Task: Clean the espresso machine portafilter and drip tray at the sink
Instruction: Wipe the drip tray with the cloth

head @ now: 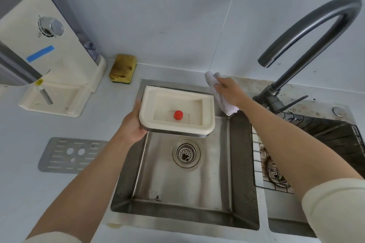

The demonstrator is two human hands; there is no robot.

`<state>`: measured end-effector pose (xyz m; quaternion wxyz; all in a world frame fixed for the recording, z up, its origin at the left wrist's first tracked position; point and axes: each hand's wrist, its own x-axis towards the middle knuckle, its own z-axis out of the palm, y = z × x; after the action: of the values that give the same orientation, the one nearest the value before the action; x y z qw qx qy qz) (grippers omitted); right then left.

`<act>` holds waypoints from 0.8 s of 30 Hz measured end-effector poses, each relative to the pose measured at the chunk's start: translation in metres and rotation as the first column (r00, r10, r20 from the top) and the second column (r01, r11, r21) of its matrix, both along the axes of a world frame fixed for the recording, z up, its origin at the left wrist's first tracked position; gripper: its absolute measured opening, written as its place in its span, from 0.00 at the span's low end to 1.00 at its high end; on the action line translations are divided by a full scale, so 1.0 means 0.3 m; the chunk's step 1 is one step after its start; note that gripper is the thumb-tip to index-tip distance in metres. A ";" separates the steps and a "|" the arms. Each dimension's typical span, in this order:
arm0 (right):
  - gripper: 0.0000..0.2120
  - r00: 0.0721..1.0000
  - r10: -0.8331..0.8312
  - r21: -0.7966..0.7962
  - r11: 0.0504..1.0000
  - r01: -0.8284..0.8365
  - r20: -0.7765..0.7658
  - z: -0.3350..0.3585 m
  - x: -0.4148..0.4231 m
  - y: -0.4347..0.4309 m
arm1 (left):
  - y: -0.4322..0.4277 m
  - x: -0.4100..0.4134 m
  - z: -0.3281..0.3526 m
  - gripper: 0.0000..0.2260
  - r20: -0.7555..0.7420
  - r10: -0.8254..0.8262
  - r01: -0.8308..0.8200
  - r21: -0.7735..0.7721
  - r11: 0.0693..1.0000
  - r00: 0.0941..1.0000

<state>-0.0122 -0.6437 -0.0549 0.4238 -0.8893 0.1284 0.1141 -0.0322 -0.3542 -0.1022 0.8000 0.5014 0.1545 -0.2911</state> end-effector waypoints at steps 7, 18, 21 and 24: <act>0.25 0.893 0.430 -0.717 0.579 -0.387 -0.134 -0.024 0.173 -0.017 | -0.005 0.036 -0.059 0.30 -0.033 0.039 -0.038 0.014 0.999 0.999; 0.33 0.849 0.453 -0.786 0.404 -0.468 -0.273 -0.165 0.249 0.037 | 0.026 0.065 -0.104 0.29 -0.065 0.045 -0.044 0.003 0.999 0.997; 0.32 0.917 0.368 -0.722 0.592 -0.358 -0.153 -0.128 0.233 0.057 | 0.027 0.060 -0.102 0.25 -0.056 0.049 -0.050 -0.007 0.999 0.997; 0.24 0.979 0.195 -0.421 0.894 -0.155 0.053 -0.069 0.167 0.097 | 0.033 0.047 -0.096 0.24 -0.043 0.044 -0.046 -0.034 0.998 0.998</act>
<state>0.0378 -0.6146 -0.0755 0.2187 -0.9713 0.0489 0.0798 -0.0182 -0.3444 -0.1309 0.8115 0.4776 0.1774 -0.2861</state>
